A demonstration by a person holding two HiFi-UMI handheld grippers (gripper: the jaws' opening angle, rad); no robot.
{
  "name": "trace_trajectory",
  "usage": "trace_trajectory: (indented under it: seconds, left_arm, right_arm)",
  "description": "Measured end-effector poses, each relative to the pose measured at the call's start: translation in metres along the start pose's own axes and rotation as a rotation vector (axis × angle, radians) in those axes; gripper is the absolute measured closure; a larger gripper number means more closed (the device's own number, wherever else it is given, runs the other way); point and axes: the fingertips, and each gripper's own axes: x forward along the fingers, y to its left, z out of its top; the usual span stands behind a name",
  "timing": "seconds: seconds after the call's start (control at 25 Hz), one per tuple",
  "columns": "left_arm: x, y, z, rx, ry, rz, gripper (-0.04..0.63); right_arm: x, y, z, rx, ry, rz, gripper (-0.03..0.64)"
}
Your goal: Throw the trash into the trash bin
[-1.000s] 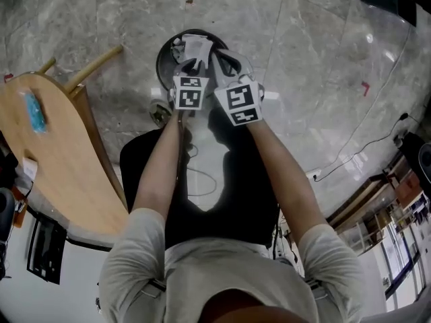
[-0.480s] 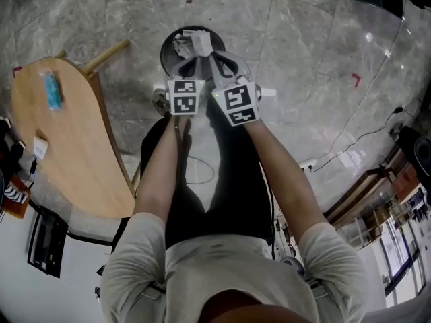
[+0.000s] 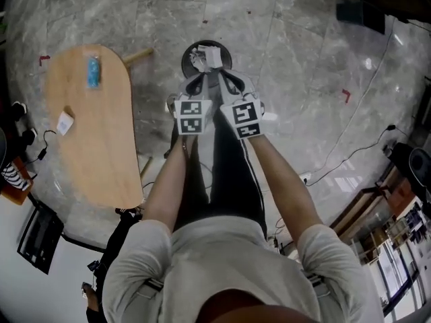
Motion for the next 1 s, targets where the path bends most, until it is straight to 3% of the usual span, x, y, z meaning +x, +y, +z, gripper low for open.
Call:
trace_trajectory:
  seconds: [0.12,0.36,0.56,0.84,1.0]
  left_arm:
    - [-0.047,-0.007,0.033,-0.017,-0.046,0.017,0.577]
    - [-0.143,-0.043,0.099,0.045,-0.153,-0.004,0.577]
    - [-0.230,-0.044,0.153,0.022,-0.259,0.021,0.577]
    - [-0.293,-0.073,0.246,0.107,-0.475,0.013,0.577]
    - [-0.313,-0.082,0.260,0.133,-0.510,0.022,0.577]
  right_arm:
    - [-0.033,0.018,0.036,-0.020,-0.027,0.016,0.609]
    - [-0.110,0.051,0.122,0.011,-0.153,-0.004,0.609]
    - [-0.163,0.091,0.176,-0.007,-0.227,0.026,0.609]
    - [-0.209,0.092,0.258,-0.068,-0.346,0.006,0.609]
    - [-0.224,0.096,0.287,-0.103,-0.408,-0.001,0.609]
